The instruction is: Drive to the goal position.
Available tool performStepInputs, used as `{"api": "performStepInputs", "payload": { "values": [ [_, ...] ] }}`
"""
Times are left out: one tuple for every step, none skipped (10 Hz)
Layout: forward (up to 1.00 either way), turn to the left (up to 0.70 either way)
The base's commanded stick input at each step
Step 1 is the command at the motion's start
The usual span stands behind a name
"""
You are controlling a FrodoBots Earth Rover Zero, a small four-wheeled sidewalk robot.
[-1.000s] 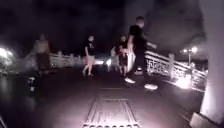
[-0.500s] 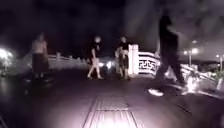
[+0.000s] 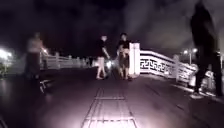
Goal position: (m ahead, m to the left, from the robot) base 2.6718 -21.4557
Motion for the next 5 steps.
{"api": "performStepInputs", "payload": {
  "values": [
    [0.45,0.00],
    [0.45,0.00],
    [0.45,-0.06],
    [0.45,-0.27],
    [0.45,-0.27]
  ]
}}
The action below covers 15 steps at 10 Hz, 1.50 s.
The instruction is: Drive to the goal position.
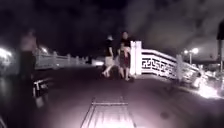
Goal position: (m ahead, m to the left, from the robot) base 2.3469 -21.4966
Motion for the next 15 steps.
{"api": "performStepInputs", "payload": {
  "values": [
    [0.45,-0.27],
    [0.45,-0.27],
    [0.45,-0.27],
    [0.45,-0.27],
    [0.45,-0.27],
    [0.45,-0.27],
    [0.45,-0.27],
    [0.45,-0.27],
    [0.45,-0.25],
    [0.45,0.00],
    [0.45,0.00],
    [0.45,0.00],
    [0.45,0.00],
    [0.45,0.00],
    [0.45,0.00]
  ]
}}
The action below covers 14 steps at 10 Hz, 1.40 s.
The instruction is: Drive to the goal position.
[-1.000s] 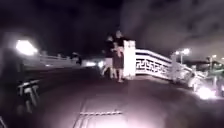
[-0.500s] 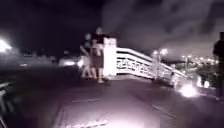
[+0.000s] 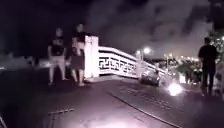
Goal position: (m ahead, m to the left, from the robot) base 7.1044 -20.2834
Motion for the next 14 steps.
{"api": "performStepInputs", "payload": {
  "values": [
    [0.45,0.00],
    [0.45,0.00],
    [0.45,0.00],
    [0.43,0.00],
    [0.41,0.00],
    [0.39,0.00],
    [0.38,0.00],
    [0.38,0.00],
    [0.38,-0.10],
    [0.38,-0.21],
    [0.38,-0.23],
    [0.38,-0.23],
    [0.38,-0.23],
    [0.38,-0.23]
  ]
}}
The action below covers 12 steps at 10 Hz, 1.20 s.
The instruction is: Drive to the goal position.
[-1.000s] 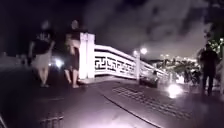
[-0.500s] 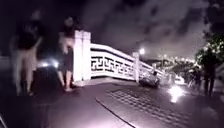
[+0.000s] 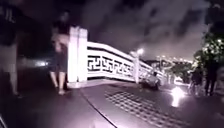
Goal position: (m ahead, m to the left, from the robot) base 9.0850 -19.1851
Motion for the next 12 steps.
{"api": "performStepInputs", "payload": {
  "values": [
    [0.38,-0.23],
    [0.38,-0.23],
    [0.38,-0.23],
    [0.38,-0.23],
    [0.38,-0.23],
    [0.38,-0.23],
    [0.38,-0.23],
    [0.38,-0.23],
    [0.38,-0.23],
    [0.38,-0.23],
    [0.38,-0.23],
    [0.38,-0.23]
  ]
}}
